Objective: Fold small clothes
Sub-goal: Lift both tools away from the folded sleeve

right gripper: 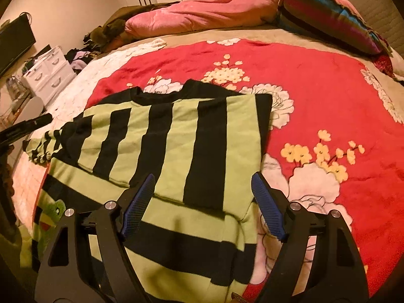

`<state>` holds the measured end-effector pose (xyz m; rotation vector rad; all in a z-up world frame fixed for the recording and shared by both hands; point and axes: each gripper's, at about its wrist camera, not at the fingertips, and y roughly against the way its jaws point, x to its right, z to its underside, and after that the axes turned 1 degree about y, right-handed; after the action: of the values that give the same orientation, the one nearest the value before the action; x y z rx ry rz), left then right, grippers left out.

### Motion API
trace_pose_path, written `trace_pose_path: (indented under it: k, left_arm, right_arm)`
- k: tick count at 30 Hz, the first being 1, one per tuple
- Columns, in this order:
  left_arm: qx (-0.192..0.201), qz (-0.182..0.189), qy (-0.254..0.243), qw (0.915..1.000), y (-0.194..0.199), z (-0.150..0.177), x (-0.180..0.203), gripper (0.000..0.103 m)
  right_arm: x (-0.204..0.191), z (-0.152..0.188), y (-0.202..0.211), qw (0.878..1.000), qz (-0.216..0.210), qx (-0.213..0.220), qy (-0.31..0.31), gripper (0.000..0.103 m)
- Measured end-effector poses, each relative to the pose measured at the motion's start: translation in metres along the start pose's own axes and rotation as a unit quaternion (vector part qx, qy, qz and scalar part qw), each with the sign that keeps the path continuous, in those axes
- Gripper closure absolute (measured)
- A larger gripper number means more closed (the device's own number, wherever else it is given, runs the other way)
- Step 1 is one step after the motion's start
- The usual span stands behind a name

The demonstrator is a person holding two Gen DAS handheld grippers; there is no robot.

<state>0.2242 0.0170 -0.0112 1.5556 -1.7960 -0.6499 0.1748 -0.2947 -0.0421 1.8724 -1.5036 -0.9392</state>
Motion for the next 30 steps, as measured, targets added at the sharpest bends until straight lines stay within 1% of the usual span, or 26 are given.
trace_pose_path:
  k: [1, 4, 7, 9, 12, 14, 16, 19, 21, 24, 30]
  left_arm:
    - [-0.010, 0.008, -0.007, 0.9999, -0.008, 0.003, 0.009, 0.074]
    - [-0.036, 0.013, -0.027, 0.9989, -0.032, 0.012, 0.026, 0.073]
    - [-0.069, -0.018, -0.027, 0.9971, -0.059, 0.023, 0.025, 0.072]
    - [-0.084, -0.021, -0.011, 0.9962, -0.068, 0.028, 0.016, 0.071]
    - [-0.089, -0.005, 0.004, 0.9960, -0.074, 0.035, 0.008, 0.071]
    - [-0.087, 0.000, 0.002, 0.9962, -0.075, 0.037, 0.006, 0.071]
    - [-0.085, 0.010, 0.008, 0.9963, -0.076, 0.038, 0.002, 0.071]
    - [-0.085, 0.019, 0.022, 0.9960, -0.080, 0.039, -0.001, 0.071]
    - [-0.086, 0.022, 0.028, 0.9957, -0.079, 0.038, -0.001, 0.071]
    - [-0.086, 0.031, 0.030, 0.9954, -0.075, 0.037, 0.001, 0.067]
    - [-0.088, 0.036, 0.037, 0.9948, -0.064, 0.034, 0.005, 0.058]
  right_arm:
    - [0.001, -0.002, 0.000, 1.000, 0.002, 0.002, -0.002, 0.031]
    - [0.000, -0.008, -0.002, 1.000, -0.001, 0.001, -0.003, 0.031]
    - [-0.006, -0.014, -0.010, 1.000, 0.000, -0.008, 0.008, 0.031]
    - [-0.008, -0.018, -0.022, 1.000, -0.004, -0.023, 0.009, 0.031]
    - [-0.007, -0.017, -0.041, 0.999, -0.007, -0.042, 0.009, 0.031]
    - [0.001, -0.011, -0.057, 0.998, 0.011, -0.068, -0.004, 0.031]
    - [0.007, -0.002, -0.066, 0.997, 0.012, -0.082, -0.005, 0.031]
    - [0.003, 0.000, -0.066, 0.997, 0.018, -0.077, 0.013, 0.030]
    - [0.003, 0.001, -0.064, 0.997, 0.010, -0.072, 0.008, 0.026]
    - [0.009, 0.002, -0.060, 0.998, -0.007, -0.065, -0.010, 0.024]
    - [0.011, -0.001, -0.043, 0.998, -0.015, -0.053, -0.022, 0.024]
